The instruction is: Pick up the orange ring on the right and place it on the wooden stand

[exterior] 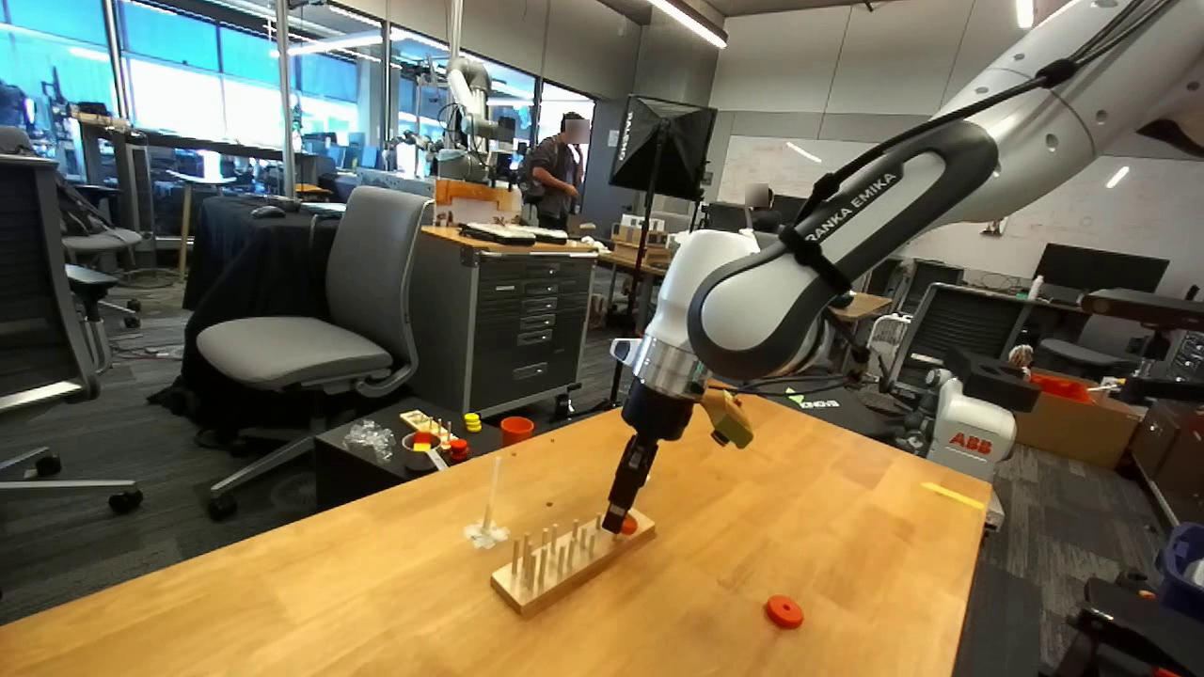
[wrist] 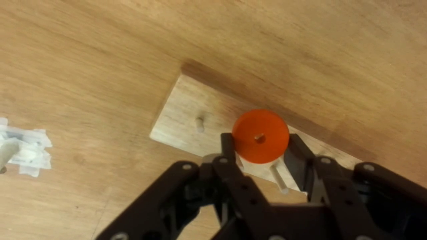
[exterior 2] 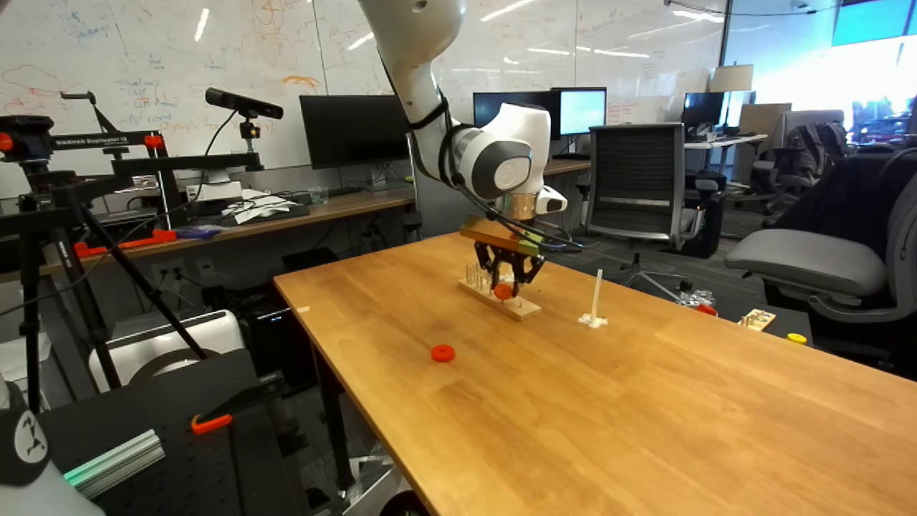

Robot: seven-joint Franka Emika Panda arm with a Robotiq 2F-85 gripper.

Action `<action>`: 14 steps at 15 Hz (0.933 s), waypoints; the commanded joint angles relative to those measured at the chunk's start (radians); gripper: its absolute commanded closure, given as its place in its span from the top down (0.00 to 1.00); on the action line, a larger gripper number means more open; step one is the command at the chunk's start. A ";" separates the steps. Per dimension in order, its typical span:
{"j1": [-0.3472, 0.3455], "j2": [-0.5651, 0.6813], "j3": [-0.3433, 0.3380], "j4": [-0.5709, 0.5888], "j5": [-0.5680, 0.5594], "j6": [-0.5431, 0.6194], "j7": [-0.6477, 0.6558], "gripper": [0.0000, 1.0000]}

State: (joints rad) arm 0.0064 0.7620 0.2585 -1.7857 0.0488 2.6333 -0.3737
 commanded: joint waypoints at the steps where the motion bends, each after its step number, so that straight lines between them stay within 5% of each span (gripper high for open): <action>1: 0.025 0.010 -0.019 0.032 -0.019 -0.028 0.032 0.18; 14: 0.118 0.031 -0.100 0.094 -0.087 -0.069 0.137 0.18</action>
State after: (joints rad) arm 0.0723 0.7729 0.2101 -1.7474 0.0046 2.6059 -0.3060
